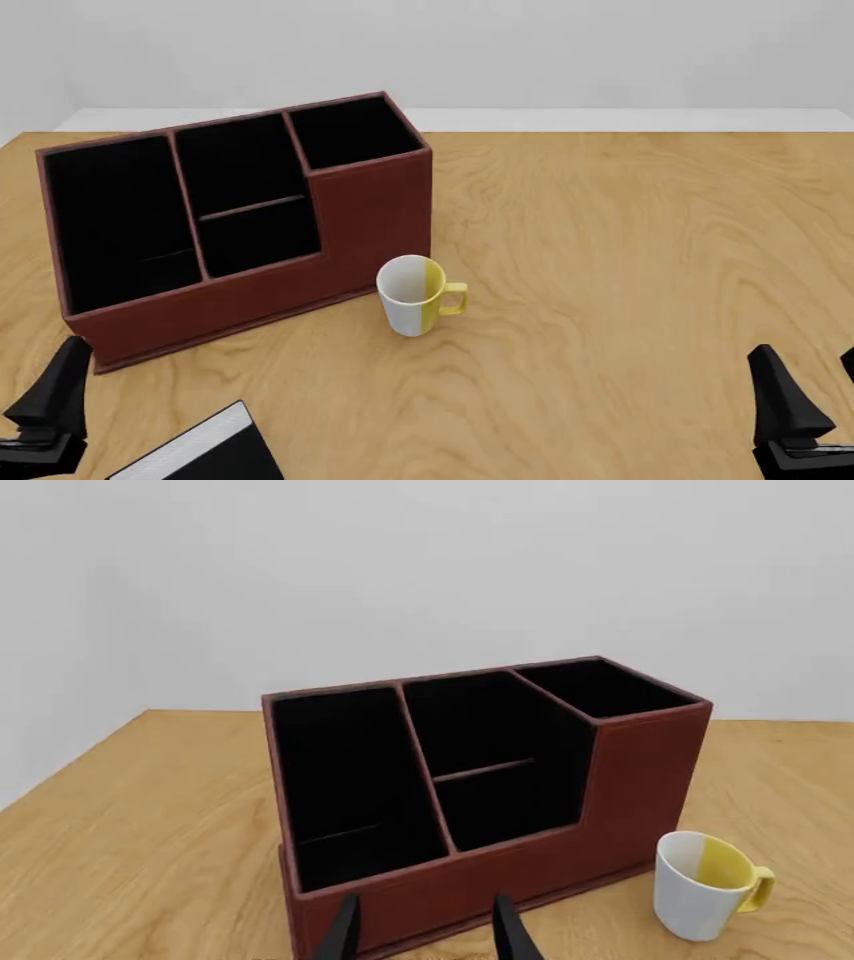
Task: Pick up the book and place it in the front compartment of the caddy.
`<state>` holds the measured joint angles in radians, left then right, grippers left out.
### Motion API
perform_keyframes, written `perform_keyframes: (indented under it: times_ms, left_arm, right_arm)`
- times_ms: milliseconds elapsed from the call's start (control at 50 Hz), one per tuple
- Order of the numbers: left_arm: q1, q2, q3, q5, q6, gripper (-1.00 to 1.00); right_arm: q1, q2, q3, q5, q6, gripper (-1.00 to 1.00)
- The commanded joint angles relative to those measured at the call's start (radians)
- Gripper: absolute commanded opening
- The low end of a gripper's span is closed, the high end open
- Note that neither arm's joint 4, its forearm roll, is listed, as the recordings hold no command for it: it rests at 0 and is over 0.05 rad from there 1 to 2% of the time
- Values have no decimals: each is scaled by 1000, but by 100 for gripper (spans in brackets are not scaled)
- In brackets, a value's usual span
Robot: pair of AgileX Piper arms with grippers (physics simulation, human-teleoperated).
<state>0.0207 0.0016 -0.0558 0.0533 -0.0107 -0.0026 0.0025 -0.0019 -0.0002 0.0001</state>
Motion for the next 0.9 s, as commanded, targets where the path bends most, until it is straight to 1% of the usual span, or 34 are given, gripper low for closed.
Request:
perform_keyframes:
  times_ms: [20, 140, 160, 180, 200, 220, 260, 280, 320, 360, 380, 420, 460, 480, 500, 520, 540, 560, 580, 620, 640, 660, 680, 700, 720, 740, 760, 780, 800, 820, 840, 860, 880, 900]
  left_arm:
    - [-12, 2, 51, -49, -9, 100]
    - [-20, -1, 45, -62, 6, 100]
    - [-48, -1, 38, -63, 19, 100]
    - [-36, -1, 33, -51, 14, 100]
    - [-37, 7, 4, -39, -3, 100]
    - [-41, 2, -9, -31, 6, 100]
    - [-42, 47, -61, -44, -27, 100]
    - [-51, 98, -92, -78, -13, 100]
    - [-98, 182, -139, -123, 11, 100]
    - [-130, 239, -188, -124, 10, 100]
    - [-130, 239, -188, -125, 10, 100]
    - [-176, 313, -263, -99, -15, 100]
    - [-176, 313, -263, -99, -15, 100]
    - [-257, 411, -361, -52, -16, 100]
    - [-257, 412, -362, -52, -16, 100]
    - [-330, 467, -413, -1, -48, 100]
    - [-338, 494, -431, 19, -59, 100]
    - [-351, 509, -461, 49, 21, 100]
    - [-372, 507, -472, 64, 30, 100]
    - [-423, 542, -509, 120, 85, 100]
    - [-464, 587, -536, 164, -38, 100]
    - [-497, 600, -556, 198, 10, 100]
    - [-518, 617, -579, 239, 101, 100]
    - [-531, 647, -589, 260, 54, 100]
    - [-547, 656, -624, 312, 79, 100]
    - [-547, 656, -624, 313, 79, 100]
    - [-574, 689, -665, 389, 73, 100]
    - [-564, 689, -677, 404, 115, 100]
    - [-568, 700, -706, 446, 85, 100]
    - [-576, 708, -722, 467, 92, 100]
    - [-582, 710, -744, 501, 139, 100]
    - [-589, 724, -757, 524, 120, 100]
    - [-596, 733, -774, 558, 186, 100]
    - [-598, 730, -791, 572, 191, 100]
  right_arm:
    - [3, 4, -3, -1, 0, 100]
    - [2, 3, -3, 0, 0, 100]
    - [3, 3, -3, 1, 0, 100]
    - [2, 3, -3, 1, 0, 100]
    - [2, 3, -3, 1, 0, 100]
    - [2, 3, -3, 1, 0, 100]
    - [2, 2, -3, 2, 0, 100]
    - [2, 2, -3, 2, 0, 100]
    - [3, 2, -3, 2, 0, 100]
    - [2, 2, -3, 2, 1, 100]
    - [2, 2, -3, 2, 1, 100]
    - [2, 2, -3, 2, 0, 100]
    - [2, 2, -3, 2, 0, 100]
    - [2, 2, -3, 2, 0, 100]
    - [2, 2, -3, 2, 0, 100]
    - [2, 2, -3, 2, 0, 100]
    - [2, 2, -3, 2, 0, 100]
    - [2, 2, -3, 2, 1, 100]
    - [3, 2, -3, 1, 0, 100]
    - [3, 2, -3, 1, 0, 100]
    - [3, 2, -3, 1, 0, 100]
    - [2, 2, -3, 1, 1, 100]
    - [2, 2, -2, 1, 0, 100]
    - [2, 2, -2, 1, 0, 100]
    - [2, 2, -2, 1, 0, 100]
    - [2, 2, -2, 1, 0, 100]
    - [3, 3, -2, 1, 0, 100]
    - [3, 3, -2, 1, 0, 100]
    - [2, 3, -2, 1, 0, 100]
    - [2, 3, -2, 1, 0, 100]
    - [2, 3, -2, 1, 0, 100]
    - [3, 3, -2, 1, 0, 100]
    - [3, 3, -2, 0, 0, 100]
    - [3, 3, -2, 0, 0, 100]
